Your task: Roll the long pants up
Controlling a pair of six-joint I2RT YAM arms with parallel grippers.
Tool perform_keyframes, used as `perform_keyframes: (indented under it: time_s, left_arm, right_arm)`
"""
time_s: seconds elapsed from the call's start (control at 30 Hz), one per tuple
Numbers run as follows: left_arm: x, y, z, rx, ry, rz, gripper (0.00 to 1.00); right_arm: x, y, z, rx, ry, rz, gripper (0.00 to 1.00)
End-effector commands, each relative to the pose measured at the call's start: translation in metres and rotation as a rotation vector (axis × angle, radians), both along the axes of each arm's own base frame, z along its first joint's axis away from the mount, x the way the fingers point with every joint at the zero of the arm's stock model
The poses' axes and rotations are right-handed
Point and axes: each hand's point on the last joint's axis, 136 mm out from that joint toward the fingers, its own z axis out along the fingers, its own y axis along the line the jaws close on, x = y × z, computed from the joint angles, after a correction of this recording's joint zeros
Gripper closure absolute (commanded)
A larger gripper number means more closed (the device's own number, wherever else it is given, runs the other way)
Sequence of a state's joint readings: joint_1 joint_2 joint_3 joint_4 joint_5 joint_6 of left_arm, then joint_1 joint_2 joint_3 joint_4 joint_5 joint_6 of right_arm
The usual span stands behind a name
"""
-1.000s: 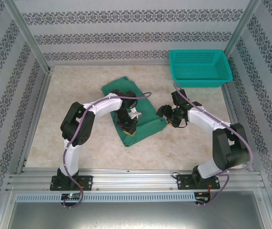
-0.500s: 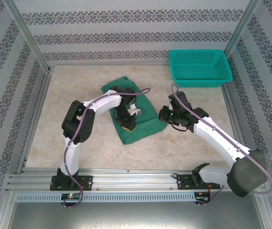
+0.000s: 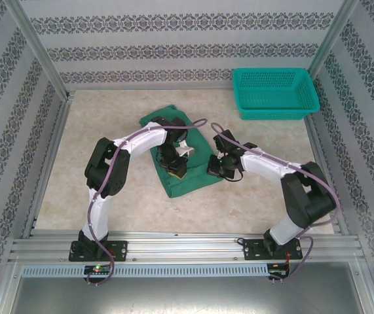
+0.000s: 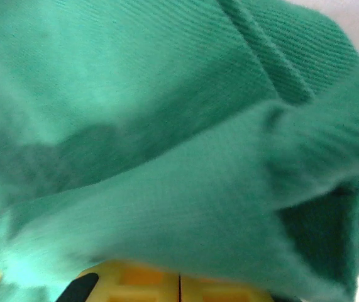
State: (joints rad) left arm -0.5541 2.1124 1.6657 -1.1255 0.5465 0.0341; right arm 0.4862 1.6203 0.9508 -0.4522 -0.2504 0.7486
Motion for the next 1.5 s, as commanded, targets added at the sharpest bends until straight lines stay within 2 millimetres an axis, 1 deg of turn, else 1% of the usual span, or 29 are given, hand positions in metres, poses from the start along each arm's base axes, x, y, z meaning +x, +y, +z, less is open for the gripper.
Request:
perform_keyframes:
  time_s: [0.0, 0.1, 0.17, 0.3, 0.33, 0.4, 0.47, 0.6, 0.67, 0.73, 0.8, 0.87, 0.93, 1.0, 1.03, 1.07, 1.1, 1.13, 1.2, 1.23, 1.27, 1.33, 1.47]
  left_arm:
    - [0.000, 0.015, 0.019, 0.021, -0.060, 0.006, 0.82]
    - [0.007, 0.024, 0.034, 0.033, -0.179, 0.014, 0.81]
    - [0.010, 0.028, 0.047, 0.030, -0.254, 0.012, 0.79]
    - [0.015, 0.037, 0.068, 0.051, -0.381, 0.007, 0.78]
    - [0.012, 0.036, 0.071, 0.040, -0.387, -0.004, 0.77]
    - [-0.001, 0.026, 0.073, 0.005, -0.396, -0.055, 0.76]
    - [-0.013, 0.016, 0.068, -0.020, -0.367, -0.087, 0.78]
    - [-0.021, 0.007, 0.041, -0.029, -0.304, -0.071, 0.86]
    - [-0.024, -0.002, 0.037, -0.060, -0.285, -0.063, 0.89]
    - [-0.028, -0.012, 0.037, -0.081, -0.303, -0.080, 0.89]
    - [-0.031, -0.019, 0.035, -0.073, -0.331, -0.104, 0.86]
    - [-0.033, -0.022, 0.030, -0.036, -0.363, -0.140, 0.82]
    - [-0.030, -0.019, 0.024, 0.035, -0.419, -0.167, 0.78]
    - [-0.032, -0.020, 0.019, 0.097, -0.468, -0.213, 0.76]
    - [-0.034, -0.020, 0.015, 0.135, -0.497, -0.240, 0.70]
    - [-0.036, -0.020, 0.012, 0.157, -0.513, -0.267, 0.61]
    - [-0.038, -0.018, 0.008, 0.199, -0.541, -0.292, 0.56]
    - [-0.043, -0.017, 0.003, 0.216, -0.549, -0.331, 0.54]
    - [-0.043, -0.010, -0.004, 0.297, -0.610, -0.379, 0.50]
    - [-0.044, -0.008, -0.007, 0.325, -0.620, -0.408, 0.50]
    - [-0.041, -0.004, -0.010, 0.358, -0.640, -0.414, 0.50]
    - [-0.040, -0.004, -0.016, 0.370, -0.659, -0.430, 0.49]
    - [-0.024, 0.003, -0.025, 0.446, -0.732, -0.442, 0.49]
  right_arm:
    - [0.018, 0.006, -0.006, 0.019, -0.012, 0.011, 0.93]
    - [0.025, 0.005, -0.014, 0.025, 0.002, -0.010, 0.94]
    - [0.028, 0.006, -0.013, 0.039, -0.005, -0.018, 0.95]
    - [0.030, 0.007, -0.010, 0.040, -0.006, -0.016, 0.95]
    - [0.029, 0.007, -0.009, 0.042, -0.003, -0.015, 0.95]
    - [0.029, 0.007, -0.006, 0.050, -0.009, -0.022, 0.94]
    - [0.032, 0.008, 0.000, 0.061, -0.025, -0.022, 0.94]
    - [0.041, 0.010, 0.009, 0.059, -0.044, -0.017, 0.94]
    - [0.046, 0.011, 0.010, 0.060, -0.048, -0.017, 0.95]
    - [0.050, 0.011, 0.011, 0.060, -0.048, -0.019, 0.94]
    - [0.054, 0.010, 0.010, 0.058, -0.055, -0.023, 0.94]
    - [0.055, 0.010, 0.006, 0.064, -0.043, -0.026, 0.95]
    - [0.053, 0.008, 0.002, 0.062, -0.034, -0.029, 0.95]
    - [0.050, 0.007, -0.003, 0.064, -0.026, -0.034, 0.95]
    - [0.048, 0.006, -0.004, 0.070, -0.022, -0.035, 0.95]
    - [0.047, 0.005, -0.006, 0.073, -0.018, -0.037, 0.95]
    - [0.045, 0.005, -0.007, 0.076, -0.015, -0.037, 0.95]
    - [0.044, 0.005, -0.009, 0.079, -0.014, -0.039, 0.95]
    - [0.043, 0.004, -0.011, 0.087, -0.013, -0.043, 0.95]
    - [0.042, 0.005, -0.013, 0.090, -0.010, -0.042, 0.95]
    - [0.042, 0.005, -0.014, 0.096, -0.007, -0.045, 0.95]
    - [0.042, 0.007, -0.016, 0.112, 0.001, -0.047, 0.95]
    - [0.043, 0.008, -0.018, 0.124, 0.001, -0.048, 0.95]
